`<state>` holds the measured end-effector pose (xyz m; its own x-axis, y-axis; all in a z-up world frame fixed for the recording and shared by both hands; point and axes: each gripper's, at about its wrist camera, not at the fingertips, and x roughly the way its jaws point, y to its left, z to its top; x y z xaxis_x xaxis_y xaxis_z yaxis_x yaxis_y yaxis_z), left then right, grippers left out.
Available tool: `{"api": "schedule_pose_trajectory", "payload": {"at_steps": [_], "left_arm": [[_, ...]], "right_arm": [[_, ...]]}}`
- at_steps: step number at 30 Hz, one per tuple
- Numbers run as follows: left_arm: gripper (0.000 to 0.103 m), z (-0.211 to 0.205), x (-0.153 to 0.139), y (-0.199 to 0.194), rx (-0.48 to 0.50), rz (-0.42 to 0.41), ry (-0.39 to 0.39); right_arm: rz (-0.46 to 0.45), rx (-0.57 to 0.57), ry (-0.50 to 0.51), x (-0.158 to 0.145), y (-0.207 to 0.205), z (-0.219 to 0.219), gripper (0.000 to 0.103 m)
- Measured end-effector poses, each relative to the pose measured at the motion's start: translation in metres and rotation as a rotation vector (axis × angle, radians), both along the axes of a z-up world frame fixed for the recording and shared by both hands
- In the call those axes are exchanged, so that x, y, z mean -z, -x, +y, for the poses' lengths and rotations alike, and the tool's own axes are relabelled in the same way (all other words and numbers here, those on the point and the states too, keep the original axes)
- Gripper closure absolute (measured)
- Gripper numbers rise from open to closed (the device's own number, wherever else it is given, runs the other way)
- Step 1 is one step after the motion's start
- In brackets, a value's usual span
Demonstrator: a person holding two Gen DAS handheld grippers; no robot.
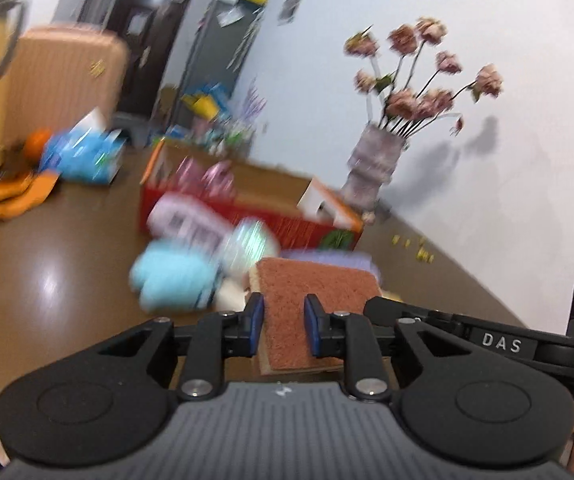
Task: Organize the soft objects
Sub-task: 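Carry the sponge with the right gripper into the box and release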
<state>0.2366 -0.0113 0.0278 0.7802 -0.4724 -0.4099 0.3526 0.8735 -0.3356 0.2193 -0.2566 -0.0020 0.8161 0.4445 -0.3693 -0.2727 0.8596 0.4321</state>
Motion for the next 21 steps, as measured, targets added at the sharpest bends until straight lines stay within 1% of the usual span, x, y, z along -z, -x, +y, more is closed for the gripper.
{"api": "schedule_pose_trajectory", "payload": {"at_steps": [3, 4, 6, 8, 9, 11, 13, 14, 16, 19, 21], "left_arm": [[0.081, -0.017, -0.020, -0.053, 0.048, 0.002, 0.017], [0.081, -0.026, -0.029, -0.075, 0.066, -0.009, 0.004], [0.081, -0.043, -0.047, -0.117, 0.063, 0.009, -0.013], [0.081, -0.062, -0.060, -0.163, 0.082, 0.009, -0.033], [0.081, -0.070, -0.063, -0.192, 0.075, 0.035, -0.020], [0.081, -0.087, -0.060, -0.247, 0.080, 0.102, -0.012], [0.081, -0.104, -0.054, -0.297, 0.072, 0.143, -0.014], [0.081, -0.113, -0.048, -0.322, 0.078, 0.158, -0.031], [0.081, -0.124, -0.033, -0.362, 0.062, 0.206, -0.034], [0.081, -0.137, -0.005, -0.404, 0.058, 0.276, -0.063], [0.081, -0.143, 0.014, -0.424, 0.057, 0.316, -0.069]], "right_arm": [[-0.054, 0.041, 0.026, -0.024, -0.037, -0.016, 0.082], [-0.063, 0.058, 0.035, -0.033, -0.057, -0.024, 0.082], [-0.055, 0.065, 0.033, -0.048, -0.097, -0.039, 0.082], [-0.060, 0.085, 0.069, -0.061, -0.141, -0.051, 0.082], [-0.063, 0.090, 0.091, -0.067, -0.167, -0.058, 0.082], [-0.034, 0.121, 0.103, -0.071, -0.213, -0.071, 0.082], [0.005, 0.135, 0.135, -0.070, -0.263, -0.081, 0.082], [0.028, 0.152, 0.145, -0.067, -0.284, -0.085, 0.082], [0.086, 0.154, 0.161, -0.057, -0.327, -0.093, 0.082], [0.197, 0.163, 0.167, -0.033, -0.384, -0.104, 0.082], [0.222, 0.167, 0.215, -0.019, -0.402, -0.102, 0.082]]}}
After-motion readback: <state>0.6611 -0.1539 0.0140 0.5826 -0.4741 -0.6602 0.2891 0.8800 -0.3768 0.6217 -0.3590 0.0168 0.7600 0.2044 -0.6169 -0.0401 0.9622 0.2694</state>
